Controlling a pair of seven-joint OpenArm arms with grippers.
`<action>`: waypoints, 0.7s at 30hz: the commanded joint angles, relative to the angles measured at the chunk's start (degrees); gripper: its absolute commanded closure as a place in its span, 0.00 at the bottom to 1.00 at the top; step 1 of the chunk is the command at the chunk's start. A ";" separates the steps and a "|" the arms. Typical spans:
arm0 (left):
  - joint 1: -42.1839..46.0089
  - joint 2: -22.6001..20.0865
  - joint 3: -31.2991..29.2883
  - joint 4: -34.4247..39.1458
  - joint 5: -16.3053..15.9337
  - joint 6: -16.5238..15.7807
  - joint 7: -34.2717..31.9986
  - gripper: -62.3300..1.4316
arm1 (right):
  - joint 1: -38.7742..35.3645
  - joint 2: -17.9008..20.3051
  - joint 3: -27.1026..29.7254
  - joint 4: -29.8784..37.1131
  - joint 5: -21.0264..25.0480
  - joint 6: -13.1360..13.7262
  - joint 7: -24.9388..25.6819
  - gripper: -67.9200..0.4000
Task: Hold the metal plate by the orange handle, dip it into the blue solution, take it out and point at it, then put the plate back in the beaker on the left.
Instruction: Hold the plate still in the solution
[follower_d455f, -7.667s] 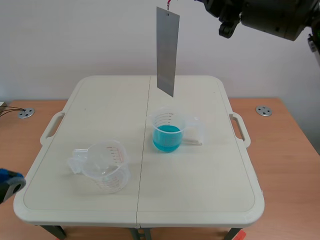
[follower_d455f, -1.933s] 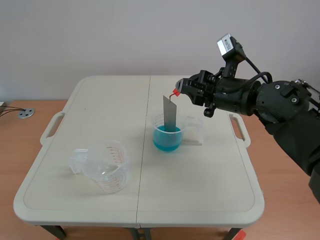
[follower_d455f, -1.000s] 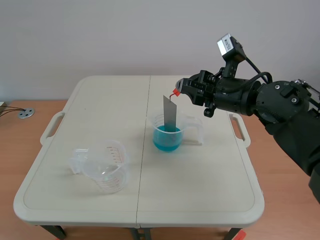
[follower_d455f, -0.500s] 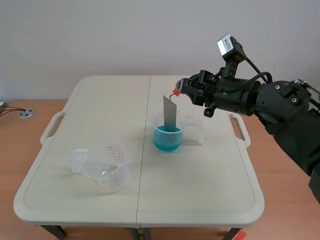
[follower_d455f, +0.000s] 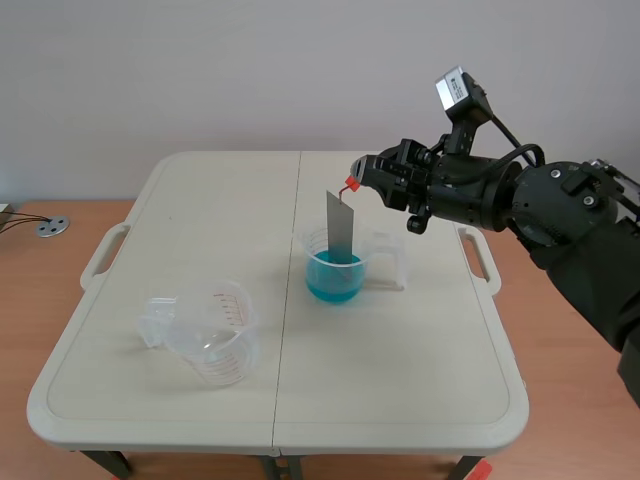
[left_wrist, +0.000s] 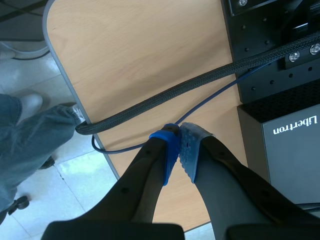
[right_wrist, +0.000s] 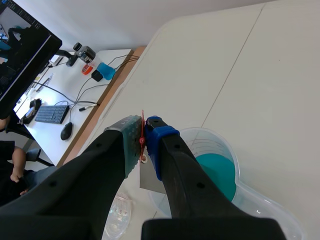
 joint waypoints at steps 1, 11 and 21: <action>0.48 0.28 -0.11 0.35 -0.20 -0.09 -0.35 0.95 | 1.46 0.17 0.07 0.42 1.25 0.28 0.39 0.97; 0.48 0.28 -0.09 0.35 -0.17 -0.11 -0.09 0.95 | 1.46 0.48 0.17 0.44 5.11 0.79 -0.09 0.97; 0.48 0.28 -0.09 0.35 -0.17 -0.11 -0.09 0.95 | 1.46 0.63 0.31 2.27 5.92 1.57 -0.24 0.97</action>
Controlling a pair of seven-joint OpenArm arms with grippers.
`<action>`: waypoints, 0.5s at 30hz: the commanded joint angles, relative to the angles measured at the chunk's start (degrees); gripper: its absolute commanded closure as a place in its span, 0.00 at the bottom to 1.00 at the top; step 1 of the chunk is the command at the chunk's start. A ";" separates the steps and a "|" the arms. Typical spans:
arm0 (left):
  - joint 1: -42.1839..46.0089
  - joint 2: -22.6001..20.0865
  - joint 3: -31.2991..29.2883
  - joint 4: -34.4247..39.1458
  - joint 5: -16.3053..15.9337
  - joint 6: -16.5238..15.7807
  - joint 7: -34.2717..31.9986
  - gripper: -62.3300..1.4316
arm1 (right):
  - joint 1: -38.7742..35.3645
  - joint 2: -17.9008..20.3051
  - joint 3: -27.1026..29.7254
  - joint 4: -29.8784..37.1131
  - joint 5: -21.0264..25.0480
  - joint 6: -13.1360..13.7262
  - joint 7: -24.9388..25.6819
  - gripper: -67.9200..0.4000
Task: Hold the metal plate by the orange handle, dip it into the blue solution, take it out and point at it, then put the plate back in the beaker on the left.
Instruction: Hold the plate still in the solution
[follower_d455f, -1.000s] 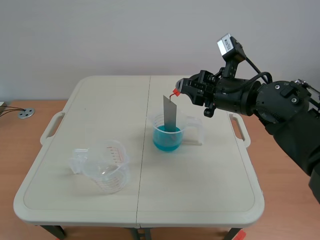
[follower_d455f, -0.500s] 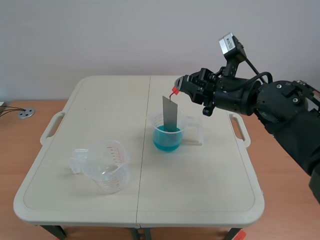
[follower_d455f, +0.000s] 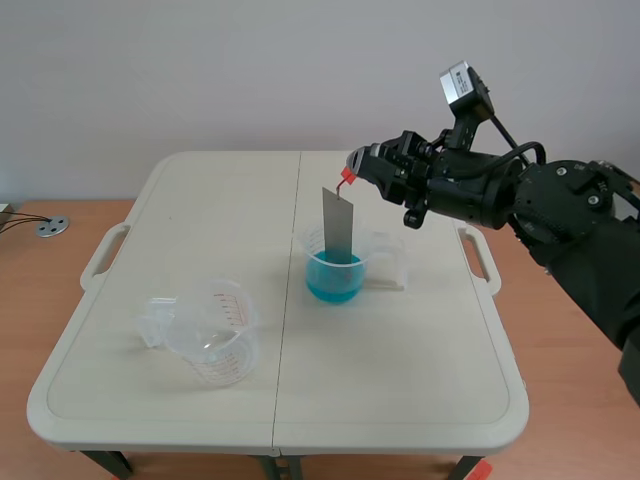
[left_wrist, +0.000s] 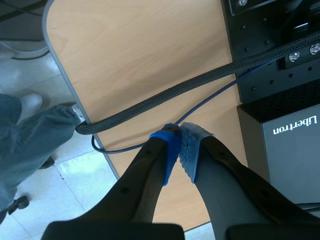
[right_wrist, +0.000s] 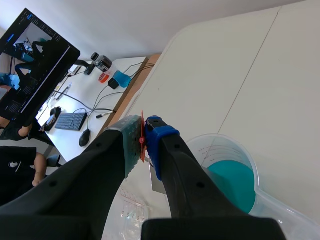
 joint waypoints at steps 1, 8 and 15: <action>0.48 0.28 -0.09 0.35 -0.15 -0.11 -0.15 0.95 | 1.49 0.52 0.55 2.23 1.05 0.37 0.63 0.97; 0.48 0.28 -0.09 0.35 -0.15 -0.11 -0.17 0.95 | 1.49 0.52 2.25 5.29 1.05 0.52 -0.24 0.97; 0.46 0.28 -0.09 0.35 -0.15 -0.11 -0.44 0.95 | 1.49 0.52 2.86 8.37 1.07 0.52 -1.57 0.97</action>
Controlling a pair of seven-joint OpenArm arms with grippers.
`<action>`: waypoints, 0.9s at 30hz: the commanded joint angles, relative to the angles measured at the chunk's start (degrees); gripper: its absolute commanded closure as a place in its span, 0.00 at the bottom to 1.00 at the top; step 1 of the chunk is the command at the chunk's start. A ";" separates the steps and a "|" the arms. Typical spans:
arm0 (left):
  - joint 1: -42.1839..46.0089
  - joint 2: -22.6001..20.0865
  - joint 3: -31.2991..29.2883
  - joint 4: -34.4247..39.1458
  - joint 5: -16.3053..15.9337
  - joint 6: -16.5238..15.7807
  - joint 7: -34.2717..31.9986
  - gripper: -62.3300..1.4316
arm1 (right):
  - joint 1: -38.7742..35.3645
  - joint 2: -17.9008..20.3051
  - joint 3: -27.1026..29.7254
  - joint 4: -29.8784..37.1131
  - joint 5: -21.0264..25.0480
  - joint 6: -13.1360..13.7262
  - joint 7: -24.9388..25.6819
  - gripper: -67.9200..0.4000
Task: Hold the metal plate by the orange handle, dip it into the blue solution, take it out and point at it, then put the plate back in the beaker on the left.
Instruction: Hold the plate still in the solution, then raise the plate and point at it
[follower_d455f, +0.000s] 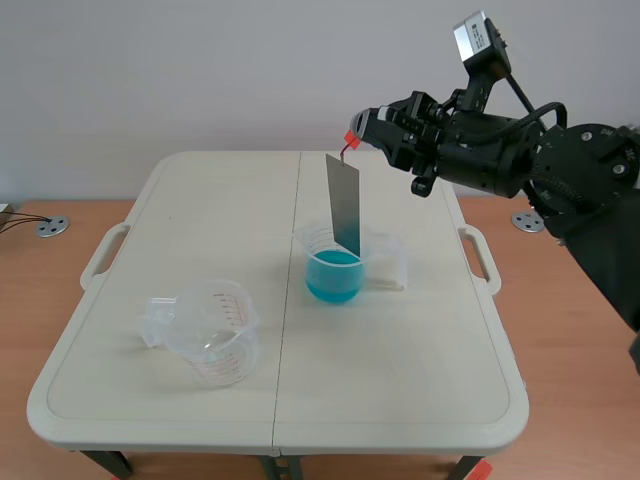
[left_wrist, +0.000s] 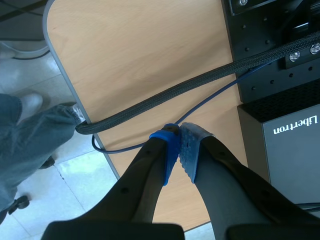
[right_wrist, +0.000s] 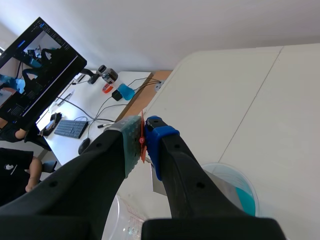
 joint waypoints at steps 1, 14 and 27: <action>0.44 0.28 -0.09 0.35 -0.17 -0.11 -0.39 0.95 | 1.49 0.42 0.44 2.08 1.11 0.48 0.68 0.97; -0.63 0.26 -0.11 0.35 -0.17 -0.13 -0.20 0.95 | 1.49 0.42 0.44 7.08 1.31 0.46 0.66 0.97; -0.61 -0.17 -1.36 0.57 -3.43 -0.04 -0.07 0.95 | 1.49 0.39 1.66 13.11 3.74 0.22 -1.14 0.97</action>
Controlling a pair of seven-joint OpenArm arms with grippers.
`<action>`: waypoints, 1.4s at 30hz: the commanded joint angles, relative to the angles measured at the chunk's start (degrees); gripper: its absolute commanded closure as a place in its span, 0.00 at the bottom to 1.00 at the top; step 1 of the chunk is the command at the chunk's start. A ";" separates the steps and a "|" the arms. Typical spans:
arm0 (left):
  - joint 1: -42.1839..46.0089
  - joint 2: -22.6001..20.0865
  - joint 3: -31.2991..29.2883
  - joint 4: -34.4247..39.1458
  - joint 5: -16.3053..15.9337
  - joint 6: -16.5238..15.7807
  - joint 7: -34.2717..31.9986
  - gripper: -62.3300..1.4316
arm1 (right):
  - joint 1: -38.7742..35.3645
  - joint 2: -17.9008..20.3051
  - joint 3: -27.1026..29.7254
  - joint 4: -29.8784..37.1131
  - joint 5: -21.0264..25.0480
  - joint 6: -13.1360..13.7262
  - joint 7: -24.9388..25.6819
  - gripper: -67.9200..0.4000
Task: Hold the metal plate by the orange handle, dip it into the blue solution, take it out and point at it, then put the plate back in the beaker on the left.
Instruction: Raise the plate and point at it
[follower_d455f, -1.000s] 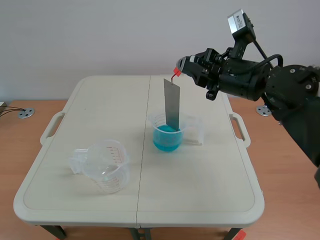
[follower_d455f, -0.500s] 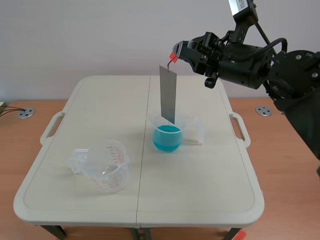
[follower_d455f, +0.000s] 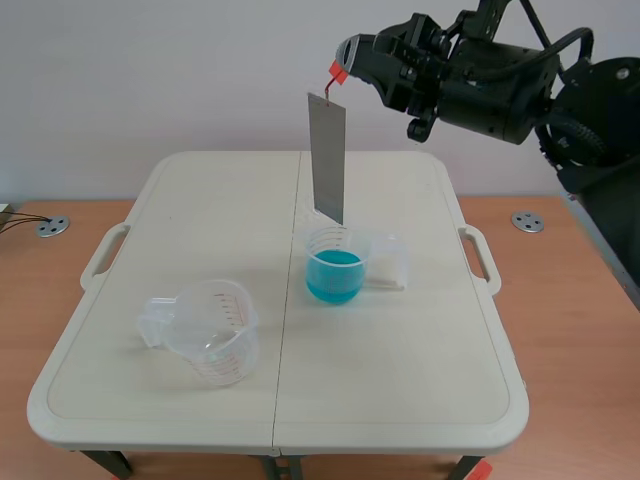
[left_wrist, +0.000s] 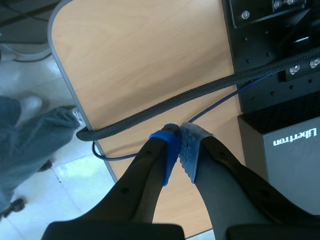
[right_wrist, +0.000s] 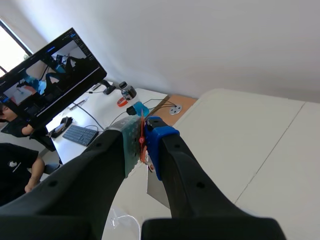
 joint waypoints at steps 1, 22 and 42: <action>0.63 -0.22 -2.10 0.76 -0.87 0.00 -0.28 0.95 | 1.51 0.42 1.38 2.16 1.27 0.22 0.33 0.97; 7.15 -13.16 -33.48 17.33 -12.46 0.24 -0.66 0.95 | 1.53 0.42 2.10 7.02 5.22 -0.02 -1.81 0.97; -18.29 -32.50 -29.46 18.14 -26.32 -20.55 -1.77 0.95 | 1.51 0.42 2.10 7.15 5.53 -0.02 -2.23 0.97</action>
